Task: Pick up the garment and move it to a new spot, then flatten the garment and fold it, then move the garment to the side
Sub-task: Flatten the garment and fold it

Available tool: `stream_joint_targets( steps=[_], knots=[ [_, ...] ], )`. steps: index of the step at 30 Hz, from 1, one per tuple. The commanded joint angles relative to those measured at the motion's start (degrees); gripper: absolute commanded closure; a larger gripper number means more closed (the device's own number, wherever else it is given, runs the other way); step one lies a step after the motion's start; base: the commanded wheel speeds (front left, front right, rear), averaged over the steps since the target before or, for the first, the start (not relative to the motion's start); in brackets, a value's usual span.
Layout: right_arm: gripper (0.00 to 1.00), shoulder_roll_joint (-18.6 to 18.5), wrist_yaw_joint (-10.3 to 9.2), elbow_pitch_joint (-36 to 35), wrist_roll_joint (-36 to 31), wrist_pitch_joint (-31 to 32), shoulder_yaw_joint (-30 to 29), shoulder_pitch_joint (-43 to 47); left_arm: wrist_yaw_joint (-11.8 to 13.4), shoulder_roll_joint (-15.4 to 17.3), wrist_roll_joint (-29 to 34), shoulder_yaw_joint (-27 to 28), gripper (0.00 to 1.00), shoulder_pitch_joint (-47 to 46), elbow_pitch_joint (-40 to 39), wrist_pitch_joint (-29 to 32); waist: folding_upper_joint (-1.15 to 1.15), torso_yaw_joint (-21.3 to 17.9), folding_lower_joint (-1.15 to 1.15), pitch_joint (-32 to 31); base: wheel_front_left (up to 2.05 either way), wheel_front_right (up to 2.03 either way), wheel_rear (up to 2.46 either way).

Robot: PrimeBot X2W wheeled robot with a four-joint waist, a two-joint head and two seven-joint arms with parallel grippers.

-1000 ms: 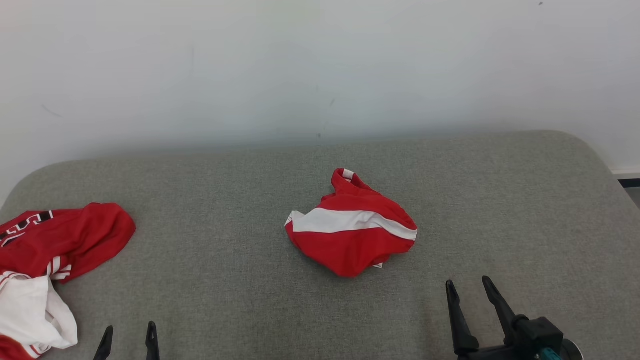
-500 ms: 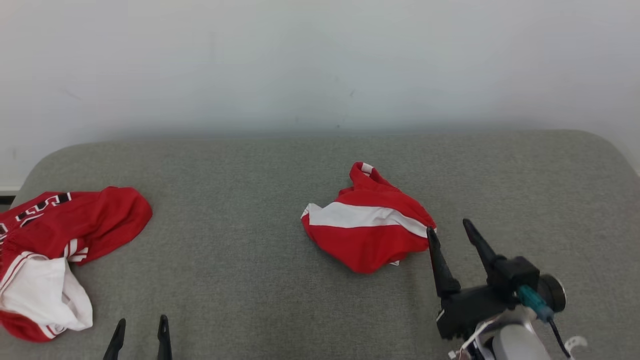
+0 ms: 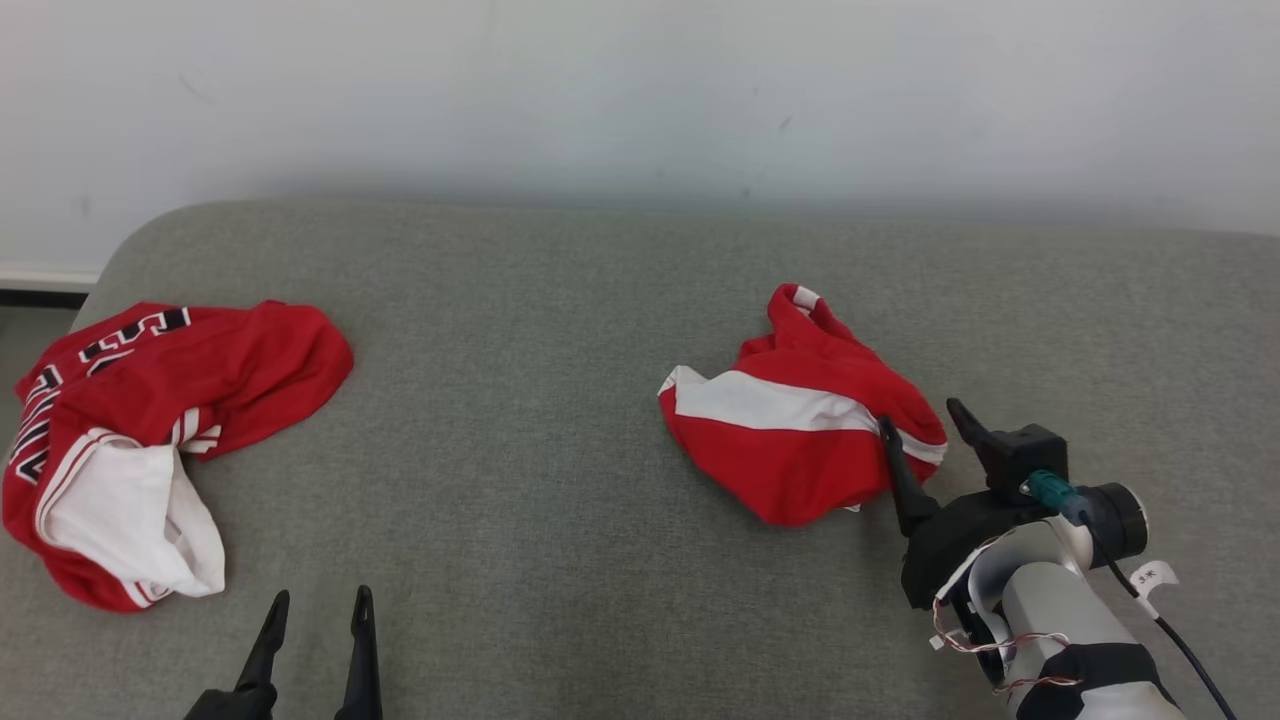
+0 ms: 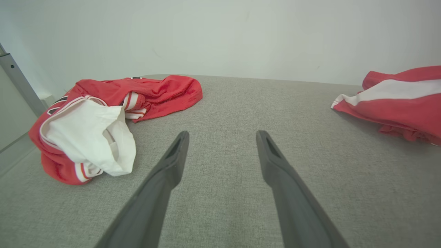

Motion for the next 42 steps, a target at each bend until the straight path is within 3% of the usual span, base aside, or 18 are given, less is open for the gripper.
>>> stream_joint_targets(
  steps=[1, 4, 5, 6, 11, 26, 35, 36, 37, 42],
  knots=[
    [0.00, -0.22, -0.13, 3.33, 0.61, 0.04, 1.23, -1.50, -0.25, -0.22, -0.23, -0.20, 0.00, -1.07, 0.86, -0.46, -0.01, 1.63, -0.02, 1.56, 0.00, 0.00, 0.00],
    [0.01, -0.32, -0.13, 7.68, 1.78, 0.04, 2.70, -3.63, -0.62, -0.41, -0.26, -0.43, 0.00, -2.27, 1.92, -0.69, -0.01, 2.05, -0.02, 1.81, 0.00, 0.00, 0.00],
    [0.85, -0.32, -0.13, 8.76, 2.32, 0.03, 3.19, -4.18, -0.82, -0.49, -0.33, -0.49, 0.00, -2.54, 2.27, -0.73, -0.01, 2.12, -0.02, 1.81, 0.00, 0.00, 0.00],
    [1.00, -0.31, -0.13, 9.69, 2.71, 0.02, 3.69, -4.64, -0.99, -0.57, -0.36, -0.56, 0.00, -2.76, 2.64, -0.68, -0.01, 2.17, -0.02, 1.75, 0.00, 0.00, 0.00],
    [1.00, 0.08, -0.13, 6.53, 4.50, -0.01, 5.57, -4.56, -1.06, -0.65, -0.38, -0.34, 0.00, -2.82, 3.45, -0.83, -0.01, 1.66, -0.02, 0.72, 0.00, 0.00, 0.00],
    [1.00, 1.91, -0.13, -22.43, 11.72, -0.03, 14.75, 13.20, -0.75, -0.57, -0.41, 1.97, 0.00, 0.65, 1.49, -0.83, -0.01, -2.50, -0.02, -2.63, 0.00, 0.00, 0.00],
    [1.00, 2.99, -0.13, -25.67, 12.77, 1.65, 15.25, 26.20, -0.47, -1.34, -0.07, 2.42, 0.00, 2.03, 0.76, -0.83, -0.01, -4.31, -0.02, -2.27, 0.00, 0.00, 0.00],
    [0.20, 3.03, -0.13, -25.55, 12.85, 1.93, 15.49, 26.82, -0.52, -1.34, -0.03, 2.39, 0.00, 1.84, 0.68, -0.84, -0.01, -4.50, -0.02, -2.28, 0.00, 0.00, 0.00],
    [0.00, 2.97, -0.13, -25.56, 13.02, 1.86, 15.86, 27.30, -0.50, -1.33, 0.00, 2.37, 0.00, 1.78, 0.66, -0.83, -0.01, -4.73, -0.02, -2.42, 0.00, 0.00, 0.00],
    [0.00, 1.10, -0.13, -28.58, 13.36, 1.21, 16.22, 28.80, -0.55, -1.17, 0.02, 2.19, 0.00, 1.55, 0.59, -0.83, -0.01, -5.58, -0.02, -2.97, 0.00, 0.00, 0.00]
  ],
)
